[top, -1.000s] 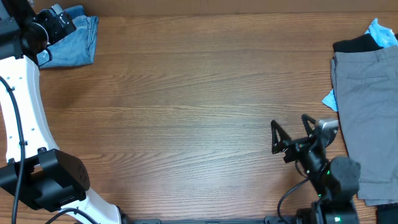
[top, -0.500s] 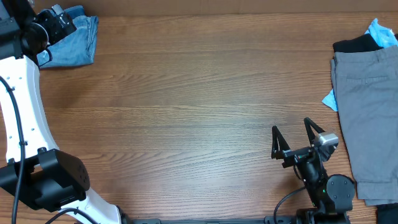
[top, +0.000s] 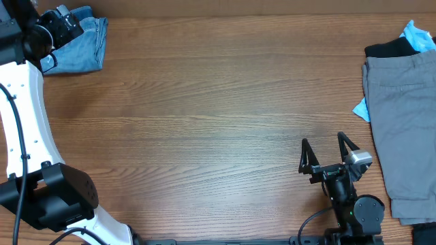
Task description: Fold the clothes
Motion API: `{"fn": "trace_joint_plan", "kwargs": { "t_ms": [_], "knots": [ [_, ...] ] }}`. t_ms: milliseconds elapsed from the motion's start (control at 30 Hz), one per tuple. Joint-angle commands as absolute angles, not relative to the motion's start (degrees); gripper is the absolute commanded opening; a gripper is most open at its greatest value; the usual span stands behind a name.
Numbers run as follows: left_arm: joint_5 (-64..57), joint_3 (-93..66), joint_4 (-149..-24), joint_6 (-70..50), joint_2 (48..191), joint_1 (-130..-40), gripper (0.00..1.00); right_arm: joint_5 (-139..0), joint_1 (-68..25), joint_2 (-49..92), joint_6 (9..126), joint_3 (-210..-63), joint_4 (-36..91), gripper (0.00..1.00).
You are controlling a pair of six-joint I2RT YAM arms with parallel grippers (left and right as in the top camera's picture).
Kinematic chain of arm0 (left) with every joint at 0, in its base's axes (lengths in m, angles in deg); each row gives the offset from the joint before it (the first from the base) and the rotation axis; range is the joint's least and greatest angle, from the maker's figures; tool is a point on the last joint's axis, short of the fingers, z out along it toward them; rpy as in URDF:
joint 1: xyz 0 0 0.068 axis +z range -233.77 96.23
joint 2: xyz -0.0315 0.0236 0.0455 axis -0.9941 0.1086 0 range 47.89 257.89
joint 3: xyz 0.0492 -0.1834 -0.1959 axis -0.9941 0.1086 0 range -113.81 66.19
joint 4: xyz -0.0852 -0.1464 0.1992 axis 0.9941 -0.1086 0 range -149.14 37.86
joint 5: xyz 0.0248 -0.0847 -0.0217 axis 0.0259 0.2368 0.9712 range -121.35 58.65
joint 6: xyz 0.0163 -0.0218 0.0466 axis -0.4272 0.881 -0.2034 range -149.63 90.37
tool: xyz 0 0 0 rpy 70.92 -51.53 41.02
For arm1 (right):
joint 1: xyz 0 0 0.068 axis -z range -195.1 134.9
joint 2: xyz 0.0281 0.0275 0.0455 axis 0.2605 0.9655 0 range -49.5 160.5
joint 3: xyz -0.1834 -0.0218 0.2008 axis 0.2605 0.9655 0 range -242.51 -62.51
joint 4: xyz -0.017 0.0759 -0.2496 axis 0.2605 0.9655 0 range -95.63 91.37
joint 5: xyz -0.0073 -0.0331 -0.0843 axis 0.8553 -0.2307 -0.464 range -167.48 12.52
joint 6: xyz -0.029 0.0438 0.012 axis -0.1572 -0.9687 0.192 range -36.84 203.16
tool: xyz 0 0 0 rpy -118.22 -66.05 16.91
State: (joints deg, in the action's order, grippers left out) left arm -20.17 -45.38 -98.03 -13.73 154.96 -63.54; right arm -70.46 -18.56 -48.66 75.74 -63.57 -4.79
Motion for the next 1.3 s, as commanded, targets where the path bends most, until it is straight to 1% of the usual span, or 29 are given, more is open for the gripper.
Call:
{"fn": "trace_joint_plan", "kwargs": {
  "t_ms": [0, 1267],
  "knots": [
    [-19.76, -45.51, -98.03, -14.43, 155.50, -63.98, 1.00, -74.89, -18.93, -49.36, 76.13, -62.96, -1.81, 1.00],
    [-19.76, -45.51, -98.03, -14.43, 155.50, -63.98, 1.00, -75.75, -18.93, -49.34, 75.92, -62.98, -0.85, 1.00]
  ]
}}
